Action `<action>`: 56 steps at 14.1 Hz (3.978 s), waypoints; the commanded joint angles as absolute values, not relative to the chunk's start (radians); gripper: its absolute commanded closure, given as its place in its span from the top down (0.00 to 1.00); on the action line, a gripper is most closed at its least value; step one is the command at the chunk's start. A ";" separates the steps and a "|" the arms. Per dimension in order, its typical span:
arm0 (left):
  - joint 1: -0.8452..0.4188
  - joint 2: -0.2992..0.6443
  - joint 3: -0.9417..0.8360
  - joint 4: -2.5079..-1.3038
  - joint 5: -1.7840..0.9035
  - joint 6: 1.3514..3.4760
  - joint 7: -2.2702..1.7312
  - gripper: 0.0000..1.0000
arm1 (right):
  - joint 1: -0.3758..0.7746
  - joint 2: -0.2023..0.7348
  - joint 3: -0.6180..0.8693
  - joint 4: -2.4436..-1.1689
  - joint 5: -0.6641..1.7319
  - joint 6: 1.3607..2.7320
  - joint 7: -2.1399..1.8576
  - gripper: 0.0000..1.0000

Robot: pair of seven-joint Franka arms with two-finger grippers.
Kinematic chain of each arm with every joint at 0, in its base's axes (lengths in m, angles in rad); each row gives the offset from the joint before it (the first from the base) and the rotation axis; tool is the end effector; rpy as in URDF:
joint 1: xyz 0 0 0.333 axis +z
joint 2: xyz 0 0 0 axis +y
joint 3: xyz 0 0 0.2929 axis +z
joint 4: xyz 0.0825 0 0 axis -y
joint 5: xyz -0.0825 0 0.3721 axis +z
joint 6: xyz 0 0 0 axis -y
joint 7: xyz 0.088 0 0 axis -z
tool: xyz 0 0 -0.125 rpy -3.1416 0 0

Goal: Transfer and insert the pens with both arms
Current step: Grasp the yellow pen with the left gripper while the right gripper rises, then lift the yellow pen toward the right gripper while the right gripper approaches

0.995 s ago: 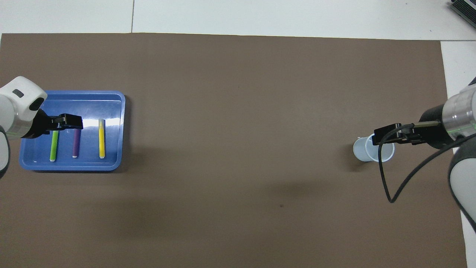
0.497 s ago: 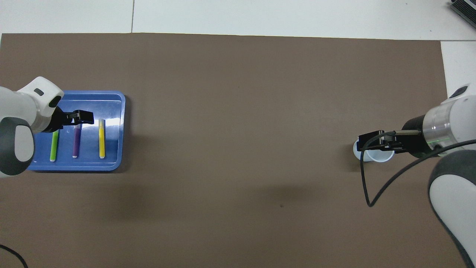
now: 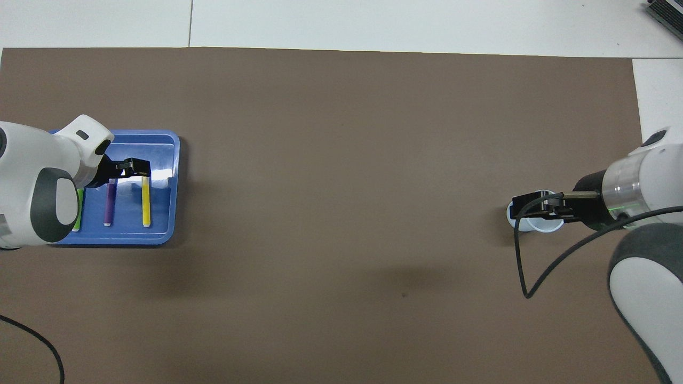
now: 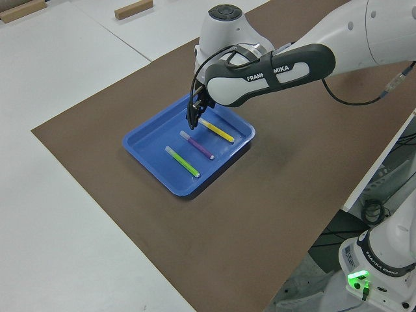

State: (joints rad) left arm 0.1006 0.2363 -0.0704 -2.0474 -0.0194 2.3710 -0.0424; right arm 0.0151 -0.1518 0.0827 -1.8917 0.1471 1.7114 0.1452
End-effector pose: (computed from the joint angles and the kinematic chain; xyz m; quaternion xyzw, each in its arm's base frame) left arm 0.5825 0.0177 0.3010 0.9979 0.0442 0.0438 0.0155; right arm 0.4985 0.0673 0.5270 -0.9971 0.0356 0.0223 0.0641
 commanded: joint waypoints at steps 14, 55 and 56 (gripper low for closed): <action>0.095 0.252 -0.071 -2.154 -0.031 2.456 -0.064 0.45 | 0.037 -0.181 0.086 -1.979 0.330 1.816 0.262 1.00; -0.192 -0.112 -0.120 -2.132 -0.850 2.183 -1.239 0.00 | 0.291 -0.150 0.087 -2.020 0.508 2.133 0.777 1.00; -0.207 -0.141 -0.120 -2.163 -0.885 2.216 -1.242 0.00 | 0.307 -0.149 0.087 -2.020 0.508 2.176 0.790 1.00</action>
State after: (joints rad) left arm -0.1629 -0.0387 -0.1338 -2.0573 -0.8176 2.1485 -1.2292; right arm 0.2729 -0.1477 0.0854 -2.0084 0.4913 2.1055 0.7460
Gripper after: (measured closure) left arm 0.775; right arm 0.000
